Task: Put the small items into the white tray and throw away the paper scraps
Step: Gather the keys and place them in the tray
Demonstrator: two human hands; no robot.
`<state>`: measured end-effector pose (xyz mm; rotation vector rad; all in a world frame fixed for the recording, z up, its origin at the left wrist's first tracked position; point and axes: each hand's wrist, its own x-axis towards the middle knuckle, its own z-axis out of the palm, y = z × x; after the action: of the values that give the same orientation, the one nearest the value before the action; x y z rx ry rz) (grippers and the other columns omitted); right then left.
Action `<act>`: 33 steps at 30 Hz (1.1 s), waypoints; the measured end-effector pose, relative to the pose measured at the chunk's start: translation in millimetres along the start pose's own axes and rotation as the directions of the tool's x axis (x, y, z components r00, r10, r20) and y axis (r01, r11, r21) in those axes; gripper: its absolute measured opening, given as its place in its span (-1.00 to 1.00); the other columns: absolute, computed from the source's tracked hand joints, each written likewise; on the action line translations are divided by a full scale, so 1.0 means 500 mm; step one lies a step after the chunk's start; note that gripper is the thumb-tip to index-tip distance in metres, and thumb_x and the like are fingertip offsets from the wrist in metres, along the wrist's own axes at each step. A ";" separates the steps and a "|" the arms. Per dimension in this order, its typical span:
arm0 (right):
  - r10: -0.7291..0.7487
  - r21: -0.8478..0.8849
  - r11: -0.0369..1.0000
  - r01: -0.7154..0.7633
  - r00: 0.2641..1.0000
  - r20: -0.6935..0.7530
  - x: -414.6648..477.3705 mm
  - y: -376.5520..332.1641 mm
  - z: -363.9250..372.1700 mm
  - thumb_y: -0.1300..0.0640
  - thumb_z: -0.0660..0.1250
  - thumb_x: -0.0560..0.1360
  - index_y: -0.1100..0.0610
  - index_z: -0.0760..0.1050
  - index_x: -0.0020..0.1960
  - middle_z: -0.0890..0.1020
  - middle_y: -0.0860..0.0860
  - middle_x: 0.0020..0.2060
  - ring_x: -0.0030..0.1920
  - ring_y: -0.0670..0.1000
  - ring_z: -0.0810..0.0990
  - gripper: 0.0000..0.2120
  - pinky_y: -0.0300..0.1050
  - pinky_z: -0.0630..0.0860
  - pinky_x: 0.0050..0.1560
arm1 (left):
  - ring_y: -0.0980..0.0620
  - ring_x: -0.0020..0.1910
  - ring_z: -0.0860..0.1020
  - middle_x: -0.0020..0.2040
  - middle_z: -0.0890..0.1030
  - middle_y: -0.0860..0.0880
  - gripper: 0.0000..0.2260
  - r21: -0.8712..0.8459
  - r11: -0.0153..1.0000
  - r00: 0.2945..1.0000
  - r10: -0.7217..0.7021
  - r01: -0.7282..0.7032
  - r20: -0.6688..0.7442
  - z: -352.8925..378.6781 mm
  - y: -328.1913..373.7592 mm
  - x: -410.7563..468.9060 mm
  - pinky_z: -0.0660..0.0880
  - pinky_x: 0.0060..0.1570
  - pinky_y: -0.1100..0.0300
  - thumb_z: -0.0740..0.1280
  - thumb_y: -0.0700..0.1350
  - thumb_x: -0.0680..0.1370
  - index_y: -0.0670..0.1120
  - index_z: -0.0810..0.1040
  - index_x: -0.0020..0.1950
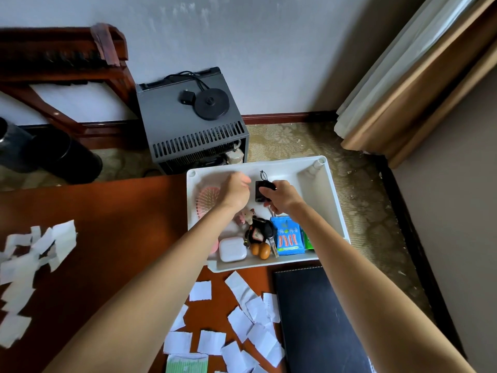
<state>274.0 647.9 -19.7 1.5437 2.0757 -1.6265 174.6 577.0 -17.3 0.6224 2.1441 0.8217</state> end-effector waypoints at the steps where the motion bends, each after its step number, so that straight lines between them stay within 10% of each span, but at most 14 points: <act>1: 0.002 0.002 1.000 -0.002 1.000 -0.009 0.003 -0.002 0.002 0.21 0.19 0.56 0.24 0.41 -0.04 0.53 0.10 -0.40 -0.62 -0.06 0.37 -0.91 -0.33 0.30 -0.66 | -0.16 0.12 0.55 0.22 0.55 -0.23 -0.63 0.003 1.000 0.999 -0.018 0.018 0.028 0.006 -0.008 0.008 0.52 0.15 0.09 0.05 -0.42 0.53 -0.25 0.49 0.25; 4: -0.011 -0.024 1.000 0.010 0.998 -0.063 0.013 -0.002 0.007 0.27 0.19 0.54 0.21 0.37 0.05 0.58 0.19 -0.24 -0.68 -0.17 0.39 -0.90 -0.41 0.28 -0.65 | -0.06 -0.19 0.56 0.20 0.55 -0.28 -0.60 -0.032 0.997 0.995 -0.061 0.064 0.083 0.015 -0.016 0.026 0.51 -0.31 0.21 0.00 -0.40 0.53 -0.22 0.45 0.28; 13: -0.050 -0.042 0.998 0.043 0.984 -0.171 0.024 0.008 0.022 0.26 0.19 0.54 0.21 0.42 -0.06 0.49 0.05 -0.48 -0.66 -0.19 0.46 -0.95 -0.38 0.37 -0.52 | -0.19 0.09 0.55 0.16 0.56 -0.21 -0.67 0.129 0.992 0.992 -0.008 -0.008 0.124 0.018 -0.016 0.045 0.54 -0.01 0.02 0.08 -0.37 0.51 -0.21 0.52 0.18; 17: -0.064 -0.002 0.998 0.066 0.972 -0.225 0.019 0.013 0.032 0.31 0.22 0.52 0.29 0.43 0.08 0.54 0.15 -0.16 -0.32 0.09 0.56 -0.85 -0.27 0.52 -0.34 | -0.05 -0.22 0.45 -0.28 0.45 -0.06 -0.71 0.197 0.979 0.985 0.018 -0.052 0.170 0.011 0.004 0.019 0.29 -0.44 0.26 0.04 -0.40 0.54 -0.23 0.53 0.02; 19: -0.063 -0.059 0.997 0.050 0.966 -0.252 0.015 0.015 0.031 0.29 0.21 0.51 0.31 0.44 0.11 0.59 0.22 -0.05 -0.06 0.23 0.59 -0.81 -0.03 0.54 -0.05 | -0.03 -0.18 0.43 -0.26 0.45 -0.06 -0.69 0.234 0.971 0.986 0.007 -0.046 0.166 0.005 0.014 0.009 0.30 -0.40 0.26 0.03 -0.40 0.54 -0.30 0.51 0.13; 24: -0.056 -0.117 0.993 0.030 0.972 -0.228 0.007 0.012 0.028 0.27 0.21 0.51 0.25 0.42 0.19 0.62 0.28 -0.01 0.01 0.24 0.59 -0.74 -0.03 0.49 -0.02 | -0.15 0.28 0.42 0.41 0.33 -0.25 -0.56 0.273 0.960 0.979 0.004 -0.061 0.203 -0.008 0.041 -0.019 0.46 0.03 0.15 -0.02 -0.42 0.56 -0.23 0.28 0.43; 27: -0.034 -0.088 0.996 0.014 0.973 -0.229 0.004 0.011 0.028 0.28 0.16 0.51 0.23 0.47 0.08 0.64 0.30 -0.05 -0.01 0.26 0.61 -0.81 0.04 0.55 0.02 | -0.10 0.21 0.44 0.35 0.38 -0.25 -0.56 0.282 0.958 0.977 -0.013 -0.049 0.215 -0.007 0.040 -0.015 0.36 -0.27 0.33 -0.01 -0.40 0.56 -0.23 0.29 0.42; 33: -0.038 -0.126 0.992 0.003 0.961 -0.276 -0.025 0.008 0.015 0.29 0.12 0.49 0.25 0.48 0.13 0.62 0.24 0.03 0.06 0.21 0.56 -0.73 -0.14 0.43 -0.05 | -0.05 0.14 0.42 0.06 0.49 -0.19 -0.63 0.241 0.971 0.987 -0.029 -0.010 0.155 -0.020 0.051 -0.040 0.43 -0.08 0.24 0.00 -0.41 0.56 -0.34 0.38 0.32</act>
<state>279.3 633.8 -18.0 1.8011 2.2853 -1.3201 183.2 578.1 15.5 0.7736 2.1147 0.4914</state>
